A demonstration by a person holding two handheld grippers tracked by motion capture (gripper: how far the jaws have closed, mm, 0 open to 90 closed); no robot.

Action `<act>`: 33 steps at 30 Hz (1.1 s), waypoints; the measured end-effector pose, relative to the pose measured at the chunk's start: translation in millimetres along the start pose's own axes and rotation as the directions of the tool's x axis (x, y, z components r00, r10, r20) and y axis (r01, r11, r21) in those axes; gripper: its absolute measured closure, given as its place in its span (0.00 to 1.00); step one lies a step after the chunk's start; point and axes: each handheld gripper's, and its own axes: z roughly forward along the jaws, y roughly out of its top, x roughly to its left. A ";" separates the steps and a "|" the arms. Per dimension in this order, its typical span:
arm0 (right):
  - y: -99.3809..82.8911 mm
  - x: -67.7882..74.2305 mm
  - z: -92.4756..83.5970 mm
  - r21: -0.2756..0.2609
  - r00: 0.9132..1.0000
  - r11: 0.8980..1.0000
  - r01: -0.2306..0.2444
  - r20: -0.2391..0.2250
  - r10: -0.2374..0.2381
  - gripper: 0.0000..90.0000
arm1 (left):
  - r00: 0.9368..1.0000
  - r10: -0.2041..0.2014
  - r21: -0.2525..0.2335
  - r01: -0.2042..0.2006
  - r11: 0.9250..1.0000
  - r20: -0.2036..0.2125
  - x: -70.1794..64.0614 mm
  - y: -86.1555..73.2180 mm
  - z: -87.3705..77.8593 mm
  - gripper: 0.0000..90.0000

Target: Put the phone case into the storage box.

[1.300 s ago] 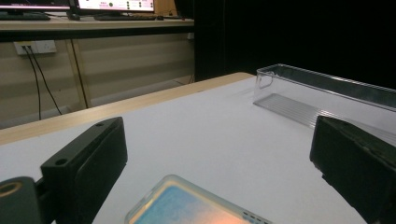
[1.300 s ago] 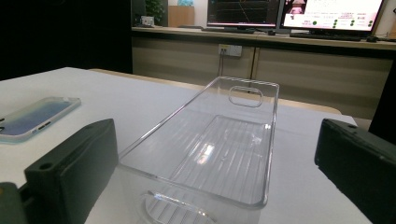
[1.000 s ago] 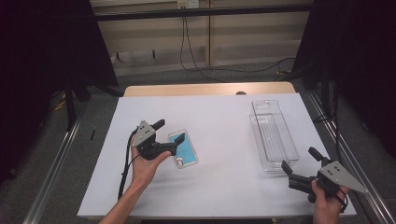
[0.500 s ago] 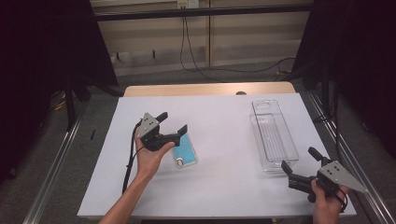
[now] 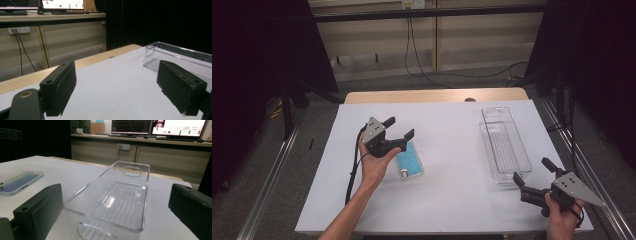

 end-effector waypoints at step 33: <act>-0.2 -0.9 -2.4 -0.002 1.000 1.000 0.000 0.002 0.000 0.00 | 0.986 -0.008 0.111 -0.011 0.994 0.169 -2.7 0.4 10.1 1.00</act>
